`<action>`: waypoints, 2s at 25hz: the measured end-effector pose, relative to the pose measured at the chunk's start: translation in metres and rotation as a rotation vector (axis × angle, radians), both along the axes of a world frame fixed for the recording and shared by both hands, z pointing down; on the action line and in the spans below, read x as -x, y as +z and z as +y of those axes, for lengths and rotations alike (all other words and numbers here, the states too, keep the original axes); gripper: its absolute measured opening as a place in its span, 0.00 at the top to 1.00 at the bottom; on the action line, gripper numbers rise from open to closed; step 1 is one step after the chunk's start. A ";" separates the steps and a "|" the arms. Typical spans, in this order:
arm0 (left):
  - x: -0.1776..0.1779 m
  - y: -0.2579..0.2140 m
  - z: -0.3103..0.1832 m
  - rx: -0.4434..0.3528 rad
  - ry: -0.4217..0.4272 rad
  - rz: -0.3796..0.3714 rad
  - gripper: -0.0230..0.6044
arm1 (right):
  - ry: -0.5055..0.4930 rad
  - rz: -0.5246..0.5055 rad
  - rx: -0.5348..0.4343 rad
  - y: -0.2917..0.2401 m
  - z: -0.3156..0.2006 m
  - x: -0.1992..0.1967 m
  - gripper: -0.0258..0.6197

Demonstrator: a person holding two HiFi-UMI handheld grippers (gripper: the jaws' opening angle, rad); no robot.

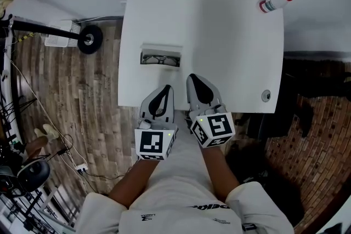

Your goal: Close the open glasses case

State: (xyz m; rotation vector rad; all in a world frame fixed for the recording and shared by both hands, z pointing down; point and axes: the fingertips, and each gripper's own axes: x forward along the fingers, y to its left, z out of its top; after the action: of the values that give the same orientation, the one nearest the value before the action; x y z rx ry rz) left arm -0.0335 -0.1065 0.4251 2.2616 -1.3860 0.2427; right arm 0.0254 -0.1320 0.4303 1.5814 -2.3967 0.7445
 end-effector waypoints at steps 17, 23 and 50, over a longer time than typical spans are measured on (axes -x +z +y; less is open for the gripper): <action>-0.001 0.042 -0.026 0.054 -0.015 -0.005 0.97 | -0.002 -0.012 0.099 0.054 -0.037 0.004 0.88; 0.000 0.053 -0.032 0.067 -0.022 -0.011 0.97 | -0.004 -0.023 0.130 0.073 -0.048 0.002 0.84; -0.001 0.082 -0.036 0.112 -0.022 -0.019 0.97 | -0.023 -0.080 0.228 0.122 -0.081 0.005 0.83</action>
State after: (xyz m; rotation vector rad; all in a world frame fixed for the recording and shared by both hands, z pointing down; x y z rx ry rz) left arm -0.0326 -0.1421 0.5074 2.1568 -1.3705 0.3270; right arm 0.0204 -0.2128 0.5523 1.4575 -2.2821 1.0534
